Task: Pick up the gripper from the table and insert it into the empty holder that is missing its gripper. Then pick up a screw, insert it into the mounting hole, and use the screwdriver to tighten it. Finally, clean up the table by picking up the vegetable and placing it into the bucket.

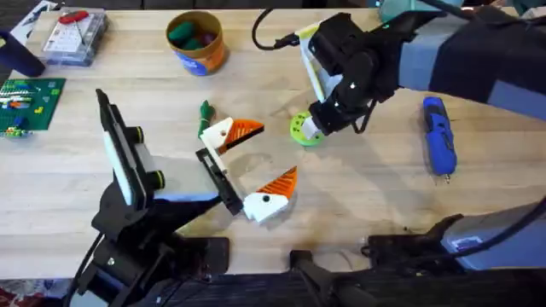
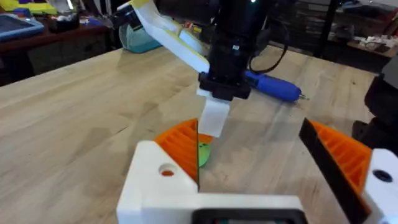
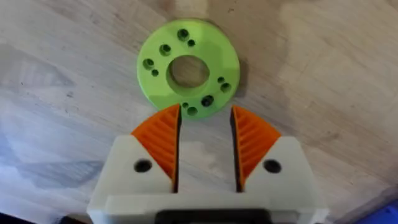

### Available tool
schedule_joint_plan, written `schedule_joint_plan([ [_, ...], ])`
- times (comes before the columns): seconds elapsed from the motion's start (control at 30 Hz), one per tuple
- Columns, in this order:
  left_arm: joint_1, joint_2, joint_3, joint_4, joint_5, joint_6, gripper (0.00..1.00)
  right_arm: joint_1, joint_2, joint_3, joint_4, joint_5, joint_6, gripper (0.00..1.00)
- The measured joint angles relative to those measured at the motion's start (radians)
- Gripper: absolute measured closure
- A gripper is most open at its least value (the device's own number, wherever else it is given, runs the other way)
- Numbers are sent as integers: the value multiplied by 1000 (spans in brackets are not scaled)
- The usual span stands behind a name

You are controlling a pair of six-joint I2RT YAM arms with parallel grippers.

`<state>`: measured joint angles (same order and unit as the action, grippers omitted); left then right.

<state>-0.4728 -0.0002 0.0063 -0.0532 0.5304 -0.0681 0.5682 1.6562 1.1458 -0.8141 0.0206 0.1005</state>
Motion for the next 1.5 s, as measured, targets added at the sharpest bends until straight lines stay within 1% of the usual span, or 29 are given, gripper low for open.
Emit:
schedule_joint_plan([
  [0.13,0,0,0,0,0,0,7,0,0,0,3,9,0,616],
  [0.27,0,0,0,0,0,0,7,5,8,0,8,13,0,689],
  [0.5,0,0,0,0,0,0,7,14,23,0,18,14,0,713],
  [0.63,0,0,0,0,0,0,7,14,23,0,19,16,0,752],
  [0.87,0,0,0,0,0,0,7,14,23,0,28,16,0,779],
  [1.33,0,0,0,0,0,0,7,14,42,2,34,17,0,794],
  [1.43,0,0,0,0,0,0,7,14,42,2,35,17,0,835],
  [1.5,0,0,0,0,0,0,7,14,42,2,35,18,0,894],
])
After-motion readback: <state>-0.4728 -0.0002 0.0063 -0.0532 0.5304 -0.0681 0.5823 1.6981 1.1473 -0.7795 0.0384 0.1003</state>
